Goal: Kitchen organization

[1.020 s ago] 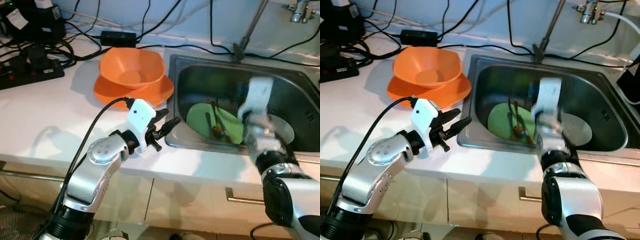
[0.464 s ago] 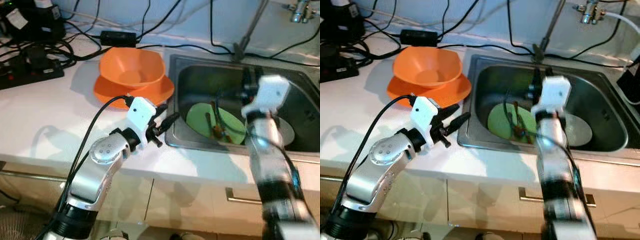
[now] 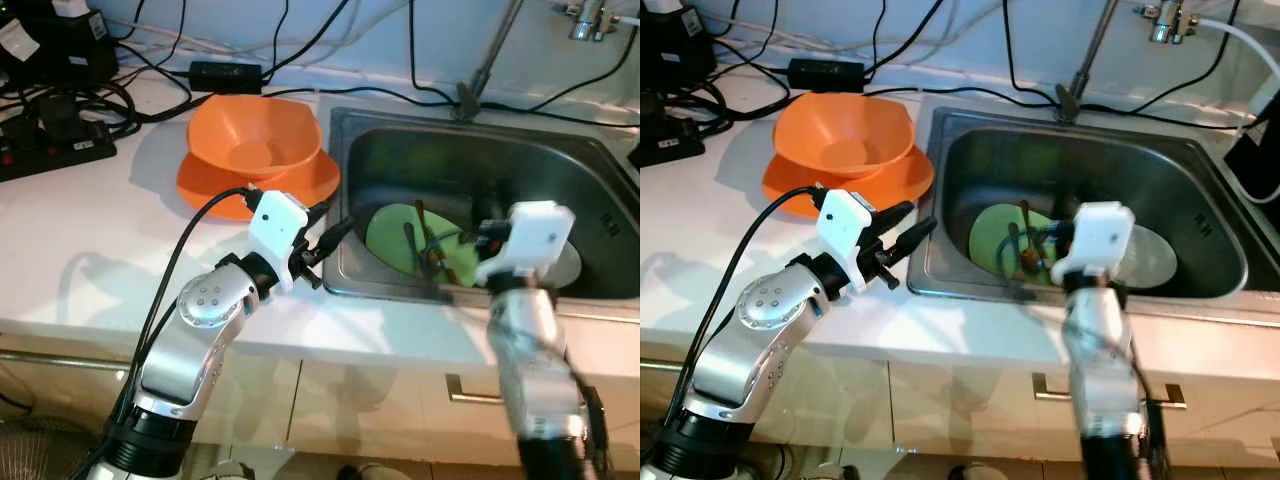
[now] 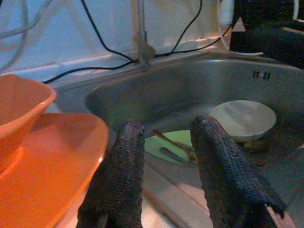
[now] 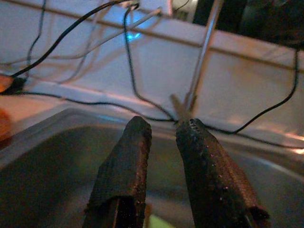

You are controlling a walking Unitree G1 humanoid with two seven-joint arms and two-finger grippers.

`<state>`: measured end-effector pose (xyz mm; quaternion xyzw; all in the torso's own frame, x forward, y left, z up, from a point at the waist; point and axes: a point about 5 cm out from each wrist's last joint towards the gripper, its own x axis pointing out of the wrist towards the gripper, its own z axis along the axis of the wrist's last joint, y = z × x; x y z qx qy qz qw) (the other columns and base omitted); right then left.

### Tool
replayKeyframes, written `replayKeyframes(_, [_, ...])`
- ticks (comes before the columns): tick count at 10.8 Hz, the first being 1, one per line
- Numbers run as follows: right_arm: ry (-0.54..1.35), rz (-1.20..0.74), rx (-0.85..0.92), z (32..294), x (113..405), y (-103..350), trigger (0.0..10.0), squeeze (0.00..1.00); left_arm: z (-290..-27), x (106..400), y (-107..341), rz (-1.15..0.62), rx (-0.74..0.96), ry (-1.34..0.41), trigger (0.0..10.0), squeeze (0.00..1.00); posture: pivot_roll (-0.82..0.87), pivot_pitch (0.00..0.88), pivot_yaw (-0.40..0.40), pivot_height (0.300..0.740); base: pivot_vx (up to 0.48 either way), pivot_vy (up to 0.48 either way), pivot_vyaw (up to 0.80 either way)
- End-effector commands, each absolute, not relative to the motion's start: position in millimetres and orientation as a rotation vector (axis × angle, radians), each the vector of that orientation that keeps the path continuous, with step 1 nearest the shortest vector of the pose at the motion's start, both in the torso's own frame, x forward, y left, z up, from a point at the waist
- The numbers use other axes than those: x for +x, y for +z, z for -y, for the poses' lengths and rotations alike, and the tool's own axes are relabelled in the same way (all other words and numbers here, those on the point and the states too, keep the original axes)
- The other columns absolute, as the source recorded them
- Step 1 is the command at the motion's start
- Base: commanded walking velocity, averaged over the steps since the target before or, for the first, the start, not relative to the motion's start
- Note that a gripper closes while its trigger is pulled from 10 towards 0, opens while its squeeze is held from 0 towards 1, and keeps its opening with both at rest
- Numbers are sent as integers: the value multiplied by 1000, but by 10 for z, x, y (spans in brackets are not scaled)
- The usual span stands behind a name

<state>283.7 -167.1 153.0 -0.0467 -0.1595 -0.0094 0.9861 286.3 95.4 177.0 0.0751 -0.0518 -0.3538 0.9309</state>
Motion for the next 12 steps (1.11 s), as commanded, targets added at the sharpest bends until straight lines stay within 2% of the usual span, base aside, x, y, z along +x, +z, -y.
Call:
replayKeyframes(1, [9,302,-98,1645,2798,1511,10000,0,-972,2881,1789,119,165,-713,10000,0,-26,62,-86,740,0,0,0])
replayKeyframes(3, [59,283,-132,1620,2757,1469,10000,0,-983,2876,1785,120,172,-716,10000,0,-28,56,-84,740,0,0,0])
replayKeyframes(5, [42,266,-164,1738,2783,1468,10000,0,-989,2869,1776,122,173,-715,10000,0,-31,50,-84,740,0,0,0])
replayKeyframes(7, [36,235,-173,1750,2785,1383,10000,0,-991,2878,1803,141,218,-716,10000,0,-24,49,-84,740,0,0,0])
replayKeyframes(11, [13,223,-142,1702,2822,1345,10000,0,-1062,3048,2310,318,528,-682,10000,0,-8,56,-83,740,0,0,0])
replayKeyframes(12, [5,220,-131,1680,2836,1335,10000,0,-1172,3159,2457,332,610,-671,10000,0,-5,58,-81,740,0,0,0])
